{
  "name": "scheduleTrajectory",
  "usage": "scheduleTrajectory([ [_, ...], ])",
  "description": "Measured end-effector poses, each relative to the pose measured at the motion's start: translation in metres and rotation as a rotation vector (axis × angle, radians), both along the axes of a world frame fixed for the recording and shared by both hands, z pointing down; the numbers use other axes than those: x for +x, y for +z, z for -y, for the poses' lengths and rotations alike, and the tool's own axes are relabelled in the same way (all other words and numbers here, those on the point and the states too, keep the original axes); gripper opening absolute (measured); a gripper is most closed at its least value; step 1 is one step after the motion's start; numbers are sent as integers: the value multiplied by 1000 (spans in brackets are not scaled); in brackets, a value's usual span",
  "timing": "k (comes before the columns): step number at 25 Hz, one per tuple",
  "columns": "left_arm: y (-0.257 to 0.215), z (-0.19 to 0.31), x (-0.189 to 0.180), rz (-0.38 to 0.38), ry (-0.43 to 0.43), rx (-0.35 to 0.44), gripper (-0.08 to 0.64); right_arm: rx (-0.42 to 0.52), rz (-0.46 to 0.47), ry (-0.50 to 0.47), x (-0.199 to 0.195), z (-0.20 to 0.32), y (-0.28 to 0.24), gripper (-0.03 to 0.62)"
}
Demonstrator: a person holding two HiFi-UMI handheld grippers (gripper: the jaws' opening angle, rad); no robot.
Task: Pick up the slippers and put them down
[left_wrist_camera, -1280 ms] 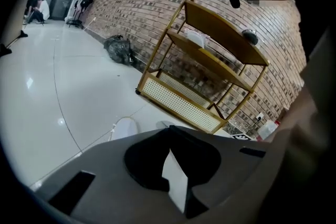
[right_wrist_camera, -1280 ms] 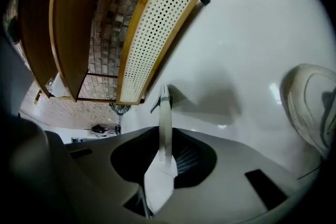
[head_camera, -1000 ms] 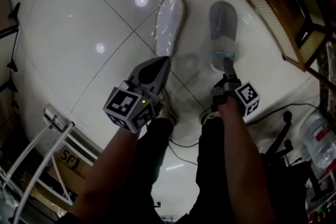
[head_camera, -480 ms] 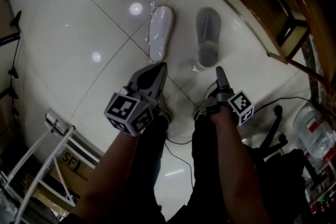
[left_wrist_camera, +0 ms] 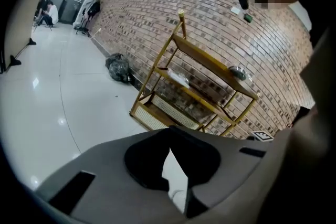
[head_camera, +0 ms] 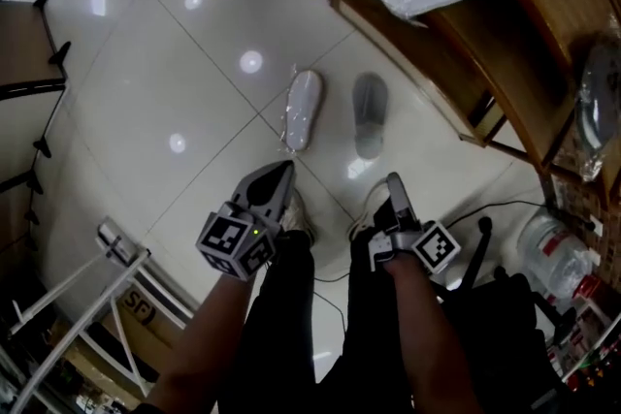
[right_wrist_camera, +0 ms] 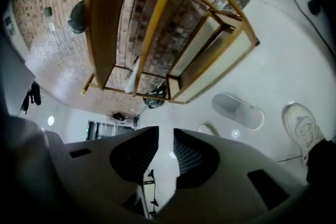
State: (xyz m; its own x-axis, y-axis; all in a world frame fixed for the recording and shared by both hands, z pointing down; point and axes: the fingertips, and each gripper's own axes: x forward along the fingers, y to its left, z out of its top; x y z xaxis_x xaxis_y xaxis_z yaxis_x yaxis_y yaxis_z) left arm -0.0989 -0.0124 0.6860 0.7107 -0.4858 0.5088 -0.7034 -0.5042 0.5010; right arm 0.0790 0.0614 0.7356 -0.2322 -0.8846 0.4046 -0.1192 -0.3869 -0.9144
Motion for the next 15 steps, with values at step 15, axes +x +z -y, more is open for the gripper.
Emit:
scheduleTrajectory([
  [15, -109, 41, -8, -24, -63, 132, 0, 204, -371, -337, -2, 77, -142, 5],
])
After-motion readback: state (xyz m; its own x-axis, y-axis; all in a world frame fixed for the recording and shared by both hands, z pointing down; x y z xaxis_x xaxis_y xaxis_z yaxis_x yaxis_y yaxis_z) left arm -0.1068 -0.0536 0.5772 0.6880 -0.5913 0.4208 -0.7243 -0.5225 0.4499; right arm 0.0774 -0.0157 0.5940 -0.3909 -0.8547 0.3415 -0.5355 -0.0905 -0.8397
